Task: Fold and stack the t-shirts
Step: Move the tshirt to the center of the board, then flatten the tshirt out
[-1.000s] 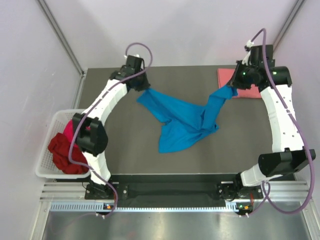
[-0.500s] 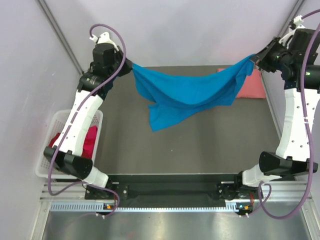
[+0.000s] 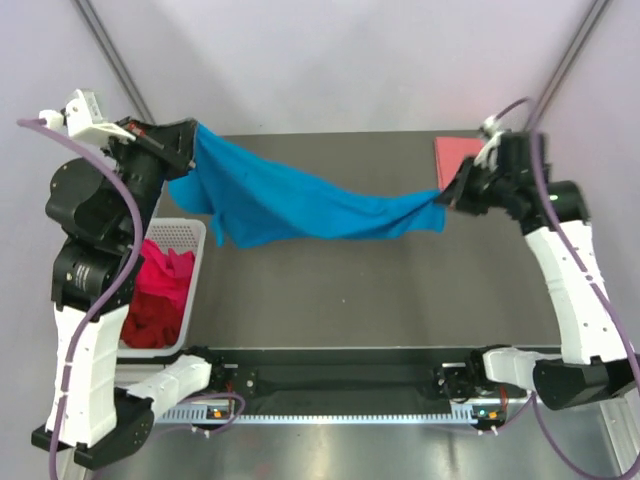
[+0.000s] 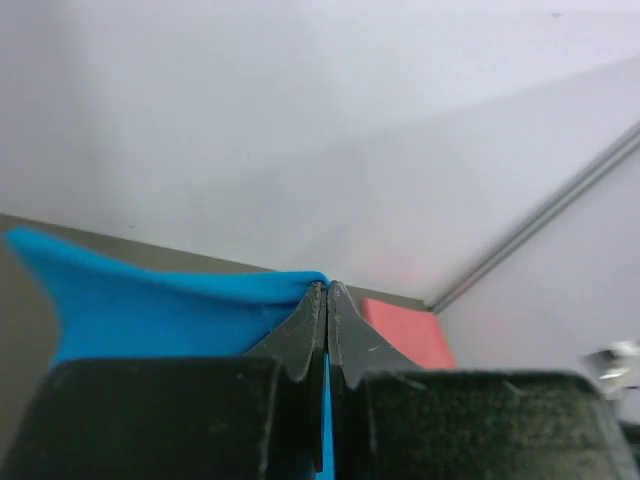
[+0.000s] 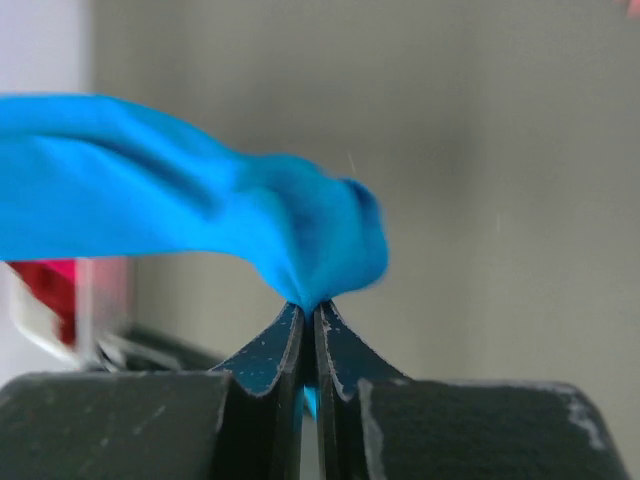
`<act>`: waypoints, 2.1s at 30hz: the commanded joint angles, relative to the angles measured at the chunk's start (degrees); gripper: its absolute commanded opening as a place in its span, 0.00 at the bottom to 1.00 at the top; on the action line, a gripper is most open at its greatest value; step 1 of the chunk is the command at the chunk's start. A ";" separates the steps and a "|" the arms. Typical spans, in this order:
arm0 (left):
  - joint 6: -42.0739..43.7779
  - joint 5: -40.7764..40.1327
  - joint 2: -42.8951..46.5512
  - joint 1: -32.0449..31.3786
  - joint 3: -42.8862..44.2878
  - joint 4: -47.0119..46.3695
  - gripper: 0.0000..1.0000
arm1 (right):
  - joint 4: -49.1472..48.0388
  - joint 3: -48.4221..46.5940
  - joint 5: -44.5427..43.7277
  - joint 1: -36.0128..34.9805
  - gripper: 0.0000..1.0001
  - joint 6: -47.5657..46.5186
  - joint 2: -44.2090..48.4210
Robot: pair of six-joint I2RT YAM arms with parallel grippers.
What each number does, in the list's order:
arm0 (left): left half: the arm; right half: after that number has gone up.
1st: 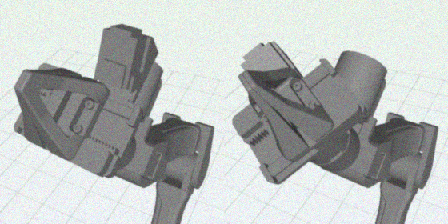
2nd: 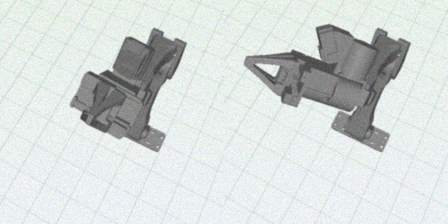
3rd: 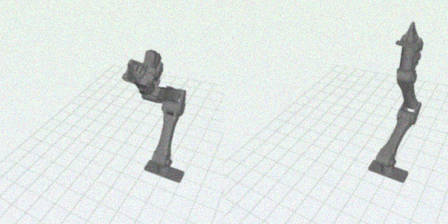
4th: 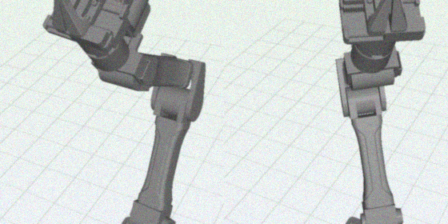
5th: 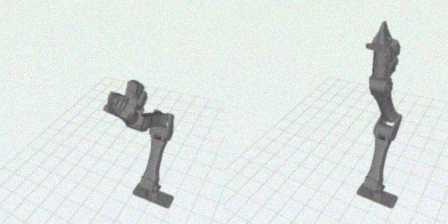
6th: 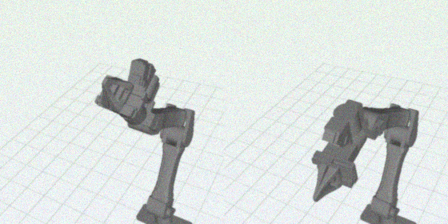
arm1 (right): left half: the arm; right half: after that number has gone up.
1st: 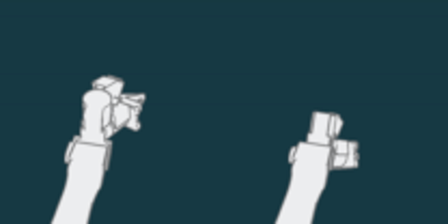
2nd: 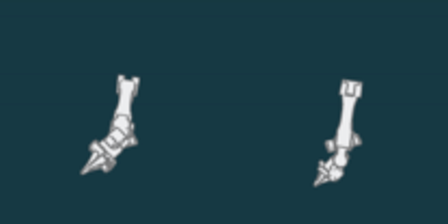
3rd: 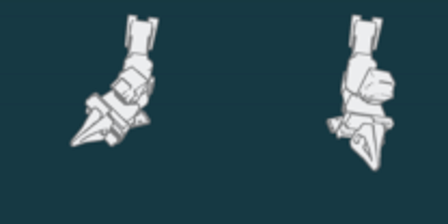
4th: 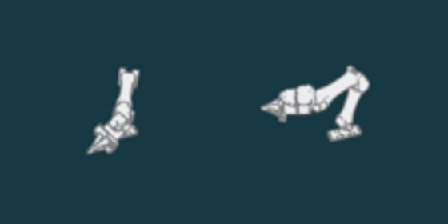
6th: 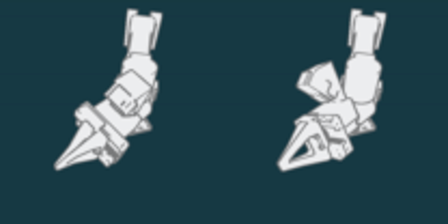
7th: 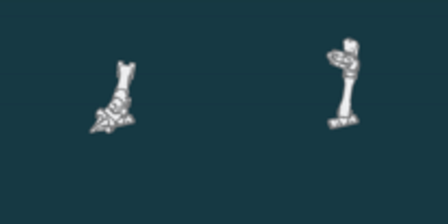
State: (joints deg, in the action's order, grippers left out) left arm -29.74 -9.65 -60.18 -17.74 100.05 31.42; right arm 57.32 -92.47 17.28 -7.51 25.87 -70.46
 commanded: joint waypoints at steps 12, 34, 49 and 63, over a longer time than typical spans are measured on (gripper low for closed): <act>-5.60 7.19 2.79 -0.46 -13.03 3.38 0.00 | 10.53 2.63 -30.98 -4.98 0.00 -4.68 6.57; -1.20 11.24 -32.53 -1.60 -14.04 5.21 0.00 | -0.11 -8.07 -44.79 -1.89 0.36 -15.93 -34.48; -2.34 11.67 -20.18 5.43 -24.10 13.93 0.52 | -22.38 6.06 -11.23 -35.19 0.51 -8.03 -22.52; -8.23 4.90 -1.09 6.31 -31.40 16.74 0.40 | -35.00 5.19 -5.41 -50.49 0.48 6.98 -39.58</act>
State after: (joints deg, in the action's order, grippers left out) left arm -35.92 -2.90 -64.07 -11.51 69.89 46.96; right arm 27.03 -86.21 11.29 -56.66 26.55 -109.56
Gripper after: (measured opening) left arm 0.400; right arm 0.509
